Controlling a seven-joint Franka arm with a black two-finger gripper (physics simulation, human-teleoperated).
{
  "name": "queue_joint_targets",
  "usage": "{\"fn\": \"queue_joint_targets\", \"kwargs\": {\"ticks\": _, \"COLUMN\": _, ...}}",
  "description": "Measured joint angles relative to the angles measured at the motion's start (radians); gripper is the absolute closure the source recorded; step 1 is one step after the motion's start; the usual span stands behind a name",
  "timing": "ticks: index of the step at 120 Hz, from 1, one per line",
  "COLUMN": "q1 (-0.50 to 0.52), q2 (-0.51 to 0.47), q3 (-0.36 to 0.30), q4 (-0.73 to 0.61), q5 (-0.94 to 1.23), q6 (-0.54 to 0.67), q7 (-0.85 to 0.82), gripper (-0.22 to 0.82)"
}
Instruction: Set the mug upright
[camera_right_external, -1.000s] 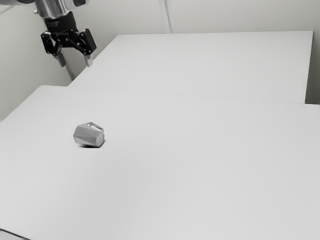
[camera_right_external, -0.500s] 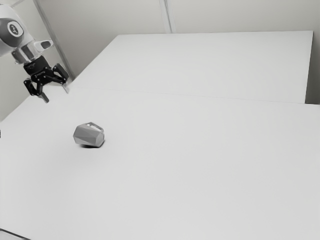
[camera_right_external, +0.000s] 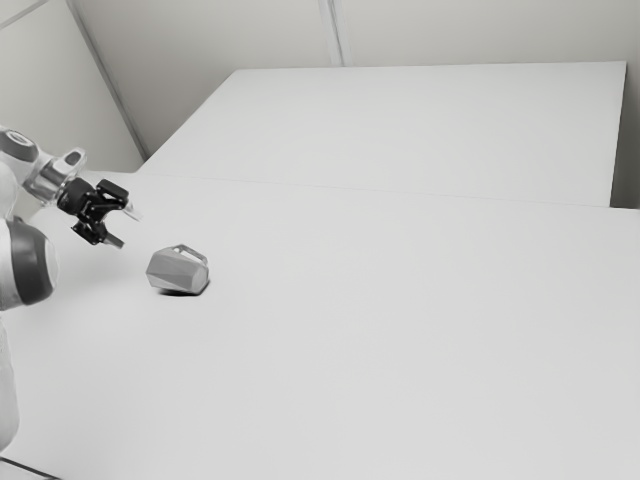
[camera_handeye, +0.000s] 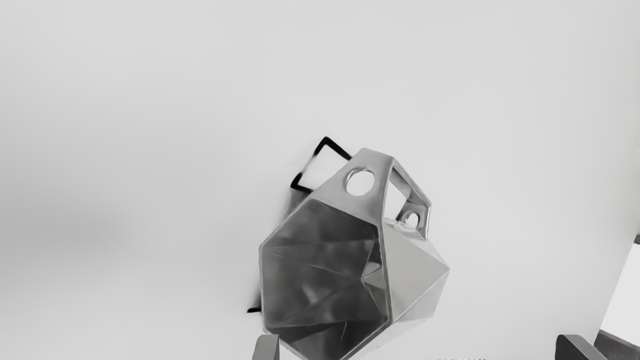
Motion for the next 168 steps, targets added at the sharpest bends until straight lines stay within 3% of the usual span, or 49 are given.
{"fn": "queue_joint_targets", "kwargs": {"ticks": 32, "q1": 0.005, "q2": 0.068, "q3": 0.005, "q4": -0.029, "q5": -0.188, "q6": -0.099, "q7": 0.176, "gripper": 0.00}}
{"fn": "queue_joint_targets", "kwargs": {"ticks": 100, "q1": -0.013, "q2": 0.083, "q3": -0.009, "q4": -0.141, "q5": -0.245, "q6": -0.149, "q7": 0.367, "gripper": 0.01}}
{"fn": "queue_joint_targets", "kwargs": {"ticks": 107, "q1": -0.014, "q2": 0.082, "q3": -0.010, "q4": -0.141, "q5": -0.252, "q6": -0.151, "q7": 0.378, "gripper": 0.09}}
{"fn": "queue_joint_targets", "kwargs": {"ticks": 122, "q1": -0.016, "q2": 0.081, "q3": -0.011, "q4": -0.154, "q5": -0.259, "q6": -0.154, "q7": 0.395, "gripper": 0.40}}
{"fn": "queue_joint_targets", "kwargs": {"ticks": 133, "q1": -0.017, "q2": 0.082, "q3": -0.011, "q4": -0.161, "q5": -0.261, "q6": -0.157, "q7": 0.404, "gripper": 0.56}}
{"fn": "queue_joint_targets", "kwargs": {"ticks": 149, "q1": -0.017, "q2": 0.081, "q3": -0.011, "q4": -0.163, "q5": -0.263, "q6": -0.162, "q7": 0.413, "gripper": 0.68}}
{"fn": "queue_joint_targets", "kwargs": {"ticks": 168, "q1": -0.017, "q2": 0.071, "q3": -0.011, "q4": -0.156, "q5": -0.269, "q6": -0.173, "q7": 0.418, "gripper": 0.74}}
